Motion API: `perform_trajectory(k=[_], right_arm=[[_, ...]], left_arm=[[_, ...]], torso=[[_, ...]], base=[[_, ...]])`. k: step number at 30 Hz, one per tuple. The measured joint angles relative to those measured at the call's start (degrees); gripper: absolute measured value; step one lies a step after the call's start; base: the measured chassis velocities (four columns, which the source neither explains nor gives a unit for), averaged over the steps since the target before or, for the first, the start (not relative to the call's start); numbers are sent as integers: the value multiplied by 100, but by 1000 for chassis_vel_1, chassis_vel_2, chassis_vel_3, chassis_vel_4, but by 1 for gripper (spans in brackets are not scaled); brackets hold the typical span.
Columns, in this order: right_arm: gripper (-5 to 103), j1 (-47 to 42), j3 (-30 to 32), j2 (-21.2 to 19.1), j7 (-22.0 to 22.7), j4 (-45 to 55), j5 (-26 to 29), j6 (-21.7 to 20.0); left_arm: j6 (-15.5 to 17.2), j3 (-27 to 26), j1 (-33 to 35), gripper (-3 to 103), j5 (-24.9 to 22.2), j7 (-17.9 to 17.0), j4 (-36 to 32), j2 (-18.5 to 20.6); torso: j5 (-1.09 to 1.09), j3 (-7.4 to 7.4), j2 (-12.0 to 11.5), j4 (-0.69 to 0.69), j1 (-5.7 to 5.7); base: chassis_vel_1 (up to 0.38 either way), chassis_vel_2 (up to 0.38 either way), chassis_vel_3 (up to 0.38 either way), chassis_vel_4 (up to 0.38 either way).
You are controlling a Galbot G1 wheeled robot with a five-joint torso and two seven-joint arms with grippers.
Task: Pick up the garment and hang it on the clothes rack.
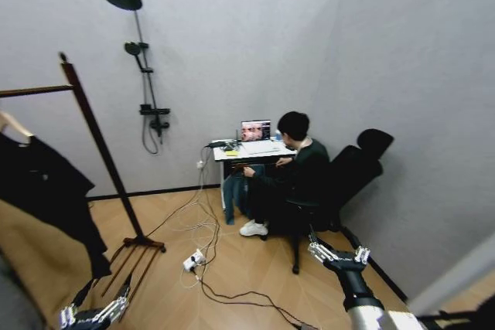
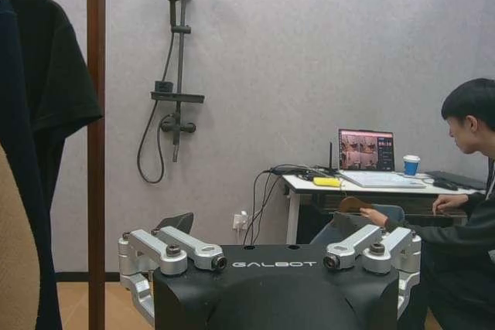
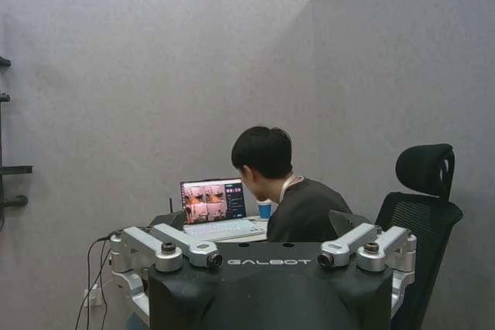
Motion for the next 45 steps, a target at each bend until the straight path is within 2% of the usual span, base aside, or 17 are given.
perform_trajectory(k=[3, 22, 45], right_arm=[[100, 0, 0, 0, 0, 0, 0, 0], [100, 0, -2, 1, -1, 0, 0, 0], [100, 1, -1, 0, -1, 0, 0, 0]], left_arm=[[0, 0, 0, 100, 0, 0, 0, 0], [0, -2, 0, 100, 0, -9, 0, 0], [0, 0, 0, 100, 0, -5, 0, 0]], torso=[[0, 0, 0, 3, 0], [-2, 0, 0, 2, 0], [0, -62, -120, 3, -58]], base=[[0, 0, 0, 0], [88, 91, -88, -87], [13, 22, 38, 39]])
